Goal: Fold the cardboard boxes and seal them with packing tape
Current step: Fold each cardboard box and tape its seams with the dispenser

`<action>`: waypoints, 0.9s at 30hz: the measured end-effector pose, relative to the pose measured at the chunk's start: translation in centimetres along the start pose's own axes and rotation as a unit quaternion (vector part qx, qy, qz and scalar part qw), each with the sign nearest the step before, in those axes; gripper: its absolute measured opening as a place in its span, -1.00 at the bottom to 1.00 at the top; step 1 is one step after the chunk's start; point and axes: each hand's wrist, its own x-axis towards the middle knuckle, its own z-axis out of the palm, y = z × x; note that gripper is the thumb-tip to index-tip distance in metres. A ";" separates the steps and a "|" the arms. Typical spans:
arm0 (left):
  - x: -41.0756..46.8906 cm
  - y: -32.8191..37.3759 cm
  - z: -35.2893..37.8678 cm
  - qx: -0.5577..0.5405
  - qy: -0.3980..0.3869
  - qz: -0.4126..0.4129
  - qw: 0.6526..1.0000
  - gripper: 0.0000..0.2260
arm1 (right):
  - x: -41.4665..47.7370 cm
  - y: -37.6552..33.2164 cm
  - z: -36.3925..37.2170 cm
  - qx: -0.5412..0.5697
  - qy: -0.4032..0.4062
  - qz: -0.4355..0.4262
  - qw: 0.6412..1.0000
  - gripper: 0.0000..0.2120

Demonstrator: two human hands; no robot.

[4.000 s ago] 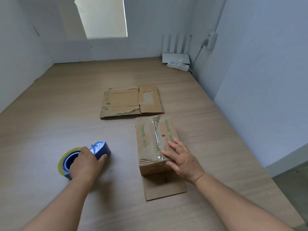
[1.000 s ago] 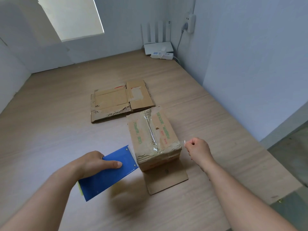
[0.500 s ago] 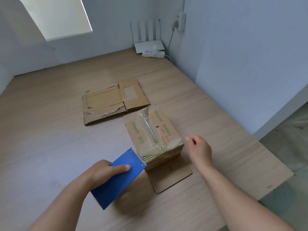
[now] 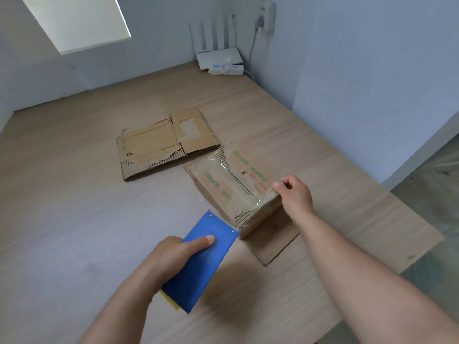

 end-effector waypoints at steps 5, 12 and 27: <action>-0.1 0.0 -1.2 0.051 0.019 -0.002 0.998 -0.46 | 0.0 -0.1 0.0 0.035 -0.004 0.004 0.999 -0.89; 2.1 2.5 -0.2 0.206 0.057 0.009 0.977 -0.53 | 0.0 0.0 0.0 0.007 -0.004 0.006 1.000 -0.86; 2.0 -2.3 -2.3 0.367 0.276 0.032 0.888 -0.75 | -1.2 -0.5 -0.2 -0.103 -0.030 -0.018 0.994 -0.80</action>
